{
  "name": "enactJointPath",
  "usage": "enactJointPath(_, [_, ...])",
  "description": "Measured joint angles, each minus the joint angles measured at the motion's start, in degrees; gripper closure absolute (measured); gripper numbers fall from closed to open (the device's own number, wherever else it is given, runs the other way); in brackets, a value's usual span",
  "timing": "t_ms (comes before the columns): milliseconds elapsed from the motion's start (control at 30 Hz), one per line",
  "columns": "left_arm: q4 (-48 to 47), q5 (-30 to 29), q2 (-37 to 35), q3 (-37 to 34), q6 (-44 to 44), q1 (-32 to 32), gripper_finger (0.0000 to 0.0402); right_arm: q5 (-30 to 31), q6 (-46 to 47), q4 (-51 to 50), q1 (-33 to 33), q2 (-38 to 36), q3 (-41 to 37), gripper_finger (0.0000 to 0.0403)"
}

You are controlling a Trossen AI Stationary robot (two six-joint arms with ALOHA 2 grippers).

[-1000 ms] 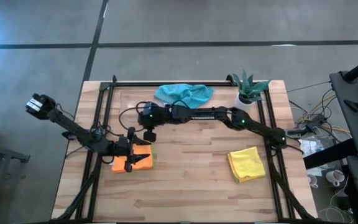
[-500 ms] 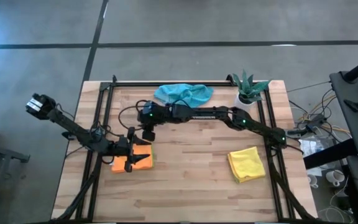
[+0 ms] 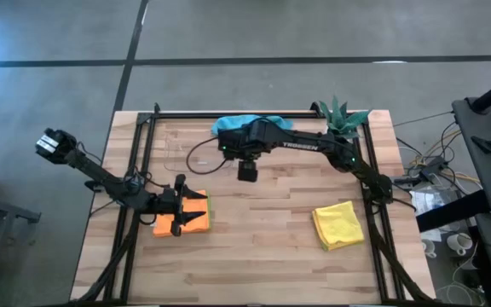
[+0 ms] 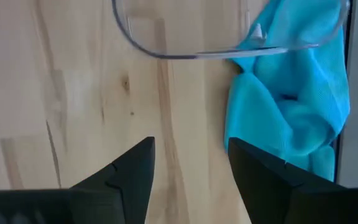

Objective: Fold microfiber towels
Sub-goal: Move the transparent bin to the top left of the table, then fold the blue microfiber cloth

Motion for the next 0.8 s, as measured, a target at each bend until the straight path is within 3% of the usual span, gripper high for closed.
enactJointPath(500, [-0.25, -0.02, 0.18, 0.00, -0.10, 0.00, 0.0182, 0.22, -8.05, 22.35, 0.20, 4.55, -2.12, 0.0202])
enactJointPath(633, [-1.02, -0.02, 0.42, 0.00, -0.02, 0.00, 0.0182, 0.00, -8.78, 18.63, -0.33, 2.45, -1.37, 0.0202])
enactJointPath(800, [-1.51, -0.03, 0.41, 0.00, -0.04, 0.00, 0.0182, 1.07, -2.58, 8.70, -5.20, 1.78, -5.15, 0.0202])
